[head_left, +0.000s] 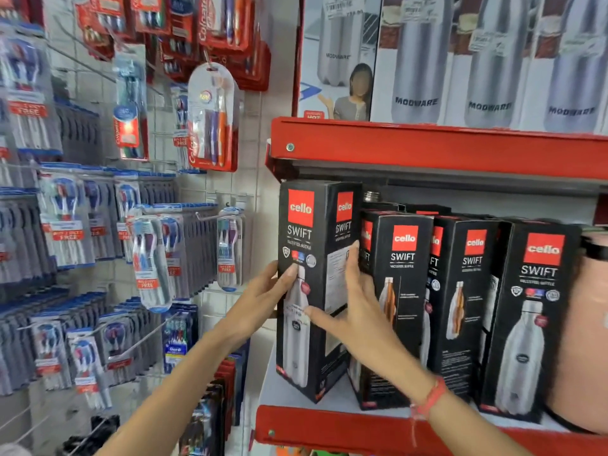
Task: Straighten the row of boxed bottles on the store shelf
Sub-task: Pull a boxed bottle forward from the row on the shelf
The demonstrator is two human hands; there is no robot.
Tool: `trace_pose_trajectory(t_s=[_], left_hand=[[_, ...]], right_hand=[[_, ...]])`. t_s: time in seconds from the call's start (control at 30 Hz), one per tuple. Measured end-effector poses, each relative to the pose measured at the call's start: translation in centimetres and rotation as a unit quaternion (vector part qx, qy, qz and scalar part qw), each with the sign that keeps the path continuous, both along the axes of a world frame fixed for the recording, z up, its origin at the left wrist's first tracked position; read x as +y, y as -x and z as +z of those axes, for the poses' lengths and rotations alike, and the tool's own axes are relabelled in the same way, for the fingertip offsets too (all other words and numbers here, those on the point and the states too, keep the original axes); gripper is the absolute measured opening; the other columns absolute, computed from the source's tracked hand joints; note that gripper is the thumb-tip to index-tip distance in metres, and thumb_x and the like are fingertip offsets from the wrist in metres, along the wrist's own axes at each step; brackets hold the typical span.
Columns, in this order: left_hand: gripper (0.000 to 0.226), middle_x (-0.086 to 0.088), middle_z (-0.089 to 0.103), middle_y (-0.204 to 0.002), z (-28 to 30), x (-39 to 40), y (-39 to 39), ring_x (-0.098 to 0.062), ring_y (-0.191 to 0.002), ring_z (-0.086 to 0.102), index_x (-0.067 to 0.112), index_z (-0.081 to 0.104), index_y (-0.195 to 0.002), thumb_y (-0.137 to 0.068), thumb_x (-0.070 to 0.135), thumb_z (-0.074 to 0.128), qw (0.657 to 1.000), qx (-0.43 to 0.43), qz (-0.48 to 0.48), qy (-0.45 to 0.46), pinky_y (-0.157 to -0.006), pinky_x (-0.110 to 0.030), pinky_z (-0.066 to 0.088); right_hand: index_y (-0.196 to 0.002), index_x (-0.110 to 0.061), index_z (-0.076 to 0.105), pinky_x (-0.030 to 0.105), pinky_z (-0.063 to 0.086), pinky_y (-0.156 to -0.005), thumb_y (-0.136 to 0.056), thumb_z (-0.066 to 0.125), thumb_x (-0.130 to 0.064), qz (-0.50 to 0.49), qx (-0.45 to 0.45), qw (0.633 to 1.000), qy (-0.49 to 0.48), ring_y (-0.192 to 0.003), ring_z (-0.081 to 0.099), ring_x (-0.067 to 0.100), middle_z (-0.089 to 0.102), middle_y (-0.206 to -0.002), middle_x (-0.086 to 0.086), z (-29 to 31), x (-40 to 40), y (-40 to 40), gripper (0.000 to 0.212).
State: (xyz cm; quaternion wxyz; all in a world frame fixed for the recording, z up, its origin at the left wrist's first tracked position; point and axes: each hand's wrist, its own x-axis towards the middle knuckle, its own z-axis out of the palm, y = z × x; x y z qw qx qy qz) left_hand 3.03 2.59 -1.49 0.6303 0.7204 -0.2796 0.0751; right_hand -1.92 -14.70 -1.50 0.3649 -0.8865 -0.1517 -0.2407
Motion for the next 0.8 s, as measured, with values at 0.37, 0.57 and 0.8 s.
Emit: trace_pose_trajectory(t_s=[0.37,0.57,0.8], left_hand=[[0.073,0.005,0.056,-0.140,-1.0,-0.1,2.2,0.007,-0.122,0.051,0.028,0.027,-0.149,-0.090,0.001,0.059,0.993,-0.107,0.046,-0.015,-0.090,-0.021,0.055],[0.076,0.015,0.061,-0.132,-2.8,-1.3,0.2,0.008,-0.118,0.054,0.034,0.024,-0.149,-0.091,0.004,0.061,0.991,-0.087,0.098,-0.033,-0.103,-0.043,0.049],[0.081,0.015,0.058,-0.134,-4.3,-1.6,-0.5,0.015,-0.113,0.054,0.040,0.015,-0.150,-0.092,0.007,0.061,0.993,-0.053,0.096,-0.049,-0.106,-0.042,0.047]], right_hand=[[-0.144,-0.052,-0.017,0.027,0.046,-0.100,-0.089,0.063,-0.004,0.205,0.124,0.967,-0.089,-0.135,0.040,0.000,0.026,-0.153,-0.024,2.9,-3.0,-0.5,0.108],[-0.138,-0.062,-0.017,0.047,0.036,-0.113,-0.088,0.061,-0.006,0.129,0.086,0.985,-0.080,-0.133,0.045,0.008,0.032,-0.153,-0.017,0.7,-1.9,-2.8,0.109],[-0.142,-0.054,-0.020,0.032,0.033,-0.111,-0.090,0.061,-0.008,0.075,0.079,0.992,-0.057,-0.125,0.044,0.002,0.036,-0.135,-0.027,-1.4,-1.5,-3.3,0.106]])
